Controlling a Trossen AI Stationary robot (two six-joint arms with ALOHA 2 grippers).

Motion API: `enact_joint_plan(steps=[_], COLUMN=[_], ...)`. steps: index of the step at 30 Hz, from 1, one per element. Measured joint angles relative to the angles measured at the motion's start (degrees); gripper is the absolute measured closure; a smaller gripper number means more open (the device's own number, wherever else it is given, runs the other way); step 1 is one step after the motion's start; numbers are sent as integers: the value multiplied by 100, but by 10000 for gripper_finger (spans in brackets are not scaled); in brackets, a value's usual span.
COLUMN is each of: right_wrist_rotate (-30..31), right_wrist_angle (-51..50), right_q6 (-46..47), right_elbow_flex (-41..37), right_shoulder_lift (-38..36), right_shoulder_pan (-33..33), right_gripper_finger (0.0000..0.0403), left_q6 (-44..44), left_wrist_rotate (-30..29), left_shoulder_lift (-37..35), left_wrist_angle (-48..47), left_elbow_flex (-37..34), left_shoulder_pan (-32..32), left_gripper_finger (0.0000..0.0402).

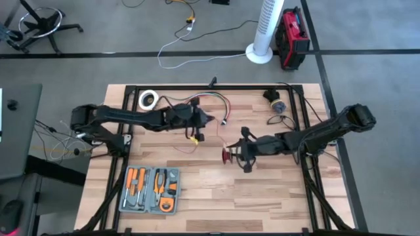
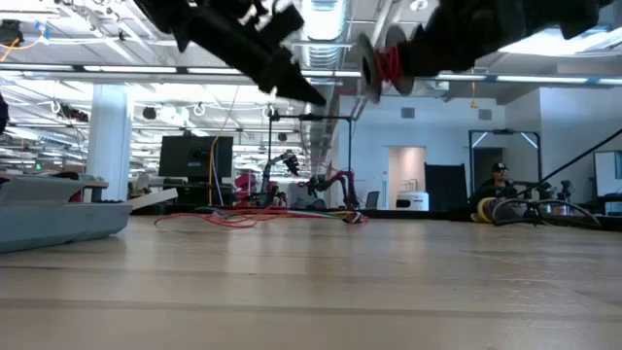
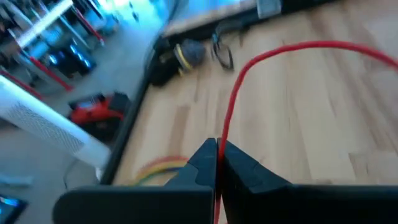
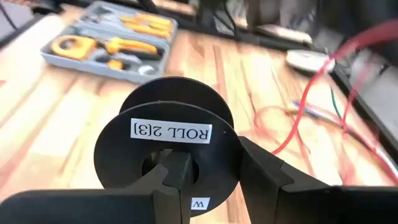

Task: Coil cords
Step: Uncoil the red wire from the black spool

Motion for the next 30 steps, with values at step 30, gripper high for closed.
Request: enact_joint_plan(steps=[30], right_wrist_rotate=[2295], right_wrist_angle=[355], right_q6=[480], right_elbow_flex=[0], right_shoulder_lift=[-3], right_shoulder_pan=[-907], right_gripper_finger=[295], left_q6=[-312], left_wrist_rotate=[1062], left_shoulder_lift=[-1702], left_wrist_angle=[-2449], left_elbow_flex=[4], left_shoulder_pan=[-1270], left_gripper_finger=[401])
